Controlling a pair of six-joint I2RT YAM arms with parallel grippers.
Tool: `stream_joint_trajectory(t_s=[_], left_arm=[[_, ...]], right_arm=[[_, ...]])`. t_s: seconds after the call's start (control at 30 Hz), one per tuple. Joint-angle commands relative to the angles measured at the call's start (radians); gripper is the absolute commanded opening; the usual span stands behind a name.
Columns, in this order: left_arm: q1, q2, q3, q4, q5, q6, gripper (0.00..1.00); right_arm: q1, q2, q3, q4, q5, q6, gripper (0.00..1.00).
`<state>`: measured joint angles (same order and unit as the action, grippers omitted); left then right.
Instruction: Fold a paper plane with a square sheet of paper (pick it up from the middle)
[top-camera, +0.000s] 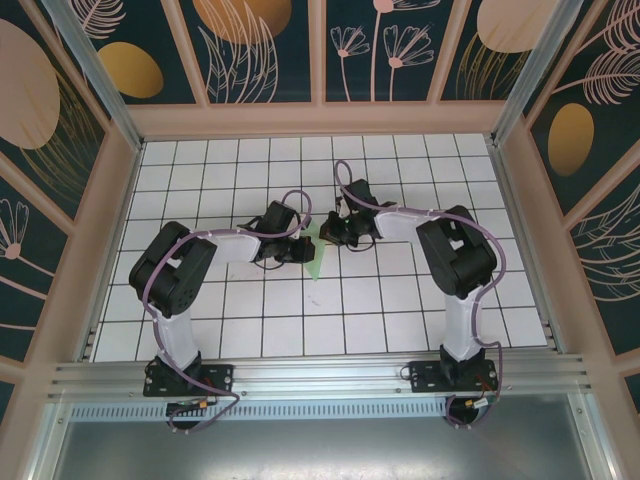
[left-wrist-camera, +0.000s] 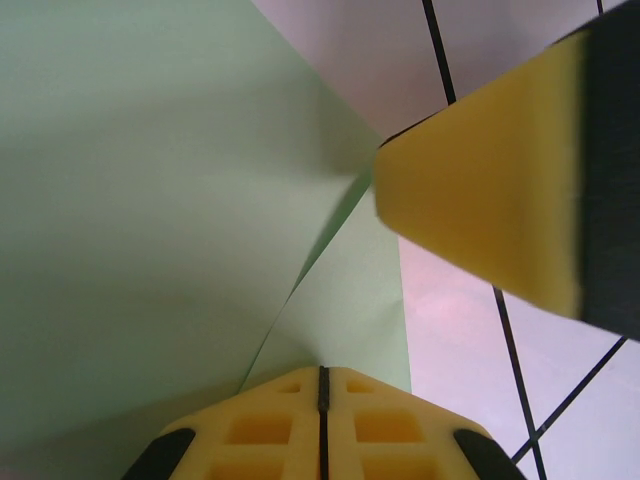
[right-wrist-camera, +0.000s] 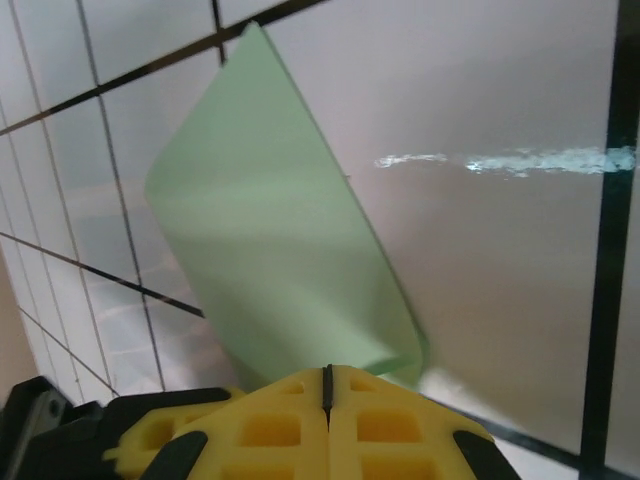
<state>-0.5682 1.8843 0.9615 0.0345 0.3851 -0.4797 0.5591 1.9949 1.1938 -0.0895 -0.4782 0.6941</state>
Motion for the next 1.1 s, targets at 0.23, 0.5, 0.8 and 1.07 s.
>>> stream_joint_trajectory(t_s=[0.23,0.5,0.8,1.07], left_arm=[[0.004,0.063,-0.045,-0.091,-0.083,0.003,0.1],[0.004,0.065,-0.06,-0.089,-0.095,0.004,0.08],[0.004,0.06,-0.062,-0.081,-0.101,-0.012,0.09],[0.004,0.058,-0.059,-0.062,-0.091,-0.04,0.1]], right_arm=[[-0.006,0.081,0.058,-0.074,0.101,-0.021,0.02],[-0.045,0.114,0.092,-0.073,0.09,-0.021,0.02],[-0.079,0.095,0.149,-0.065,0.037,-0.032,0.04],[-0.046,-0.046,-0.005,0.009,-0.039,0.001,0.04]])
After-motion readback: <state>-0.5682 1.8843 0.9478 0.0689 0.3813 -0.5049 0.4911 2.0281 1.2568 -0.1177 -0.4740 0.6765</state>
